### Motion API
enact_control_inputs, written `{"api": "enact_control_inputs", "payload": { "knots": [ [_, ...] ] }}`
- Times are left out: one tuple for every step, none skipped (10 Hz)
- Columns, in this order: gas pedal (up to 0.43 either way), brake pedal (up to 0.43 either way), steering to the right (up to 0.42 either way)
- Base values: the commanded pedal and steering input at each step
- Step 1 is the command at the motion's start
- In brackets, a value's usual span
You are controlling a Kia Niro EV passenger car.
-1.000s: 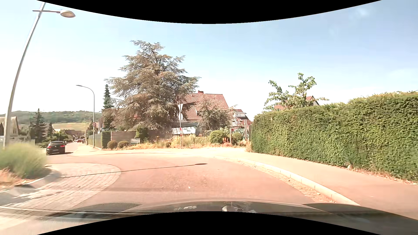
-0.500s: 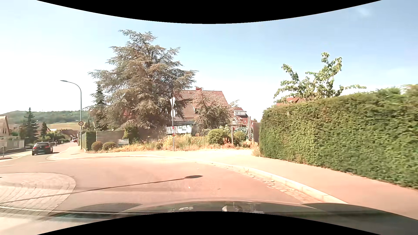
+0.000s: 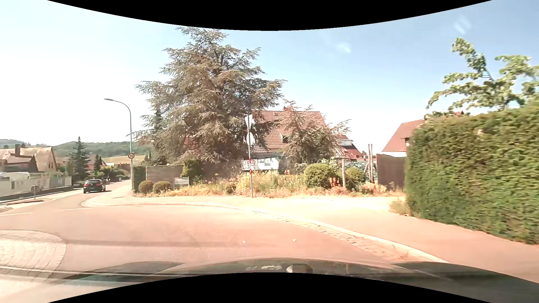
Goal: Follow the waypoints while adhering to traffic rules and regulations
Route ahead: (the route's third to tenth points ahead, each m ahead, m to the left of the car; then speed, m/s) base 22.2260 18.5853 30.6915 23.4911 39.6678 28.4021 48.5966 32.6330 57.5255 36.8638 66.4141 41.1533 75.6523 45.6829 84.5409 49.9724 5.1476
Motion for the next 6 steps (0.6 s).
{"api": "enact_control_inputs", "payload": {
  "knots": [
    [0.047,0.0,-0.338],
    [0.047,0.0,-0.354],
    [0.059,0.0,-0.374],
    [0.059,0.0,-0.39],
    [0.059,0.0,-0.402],
    [0.059,0.0,-0.413]
  ]
}}
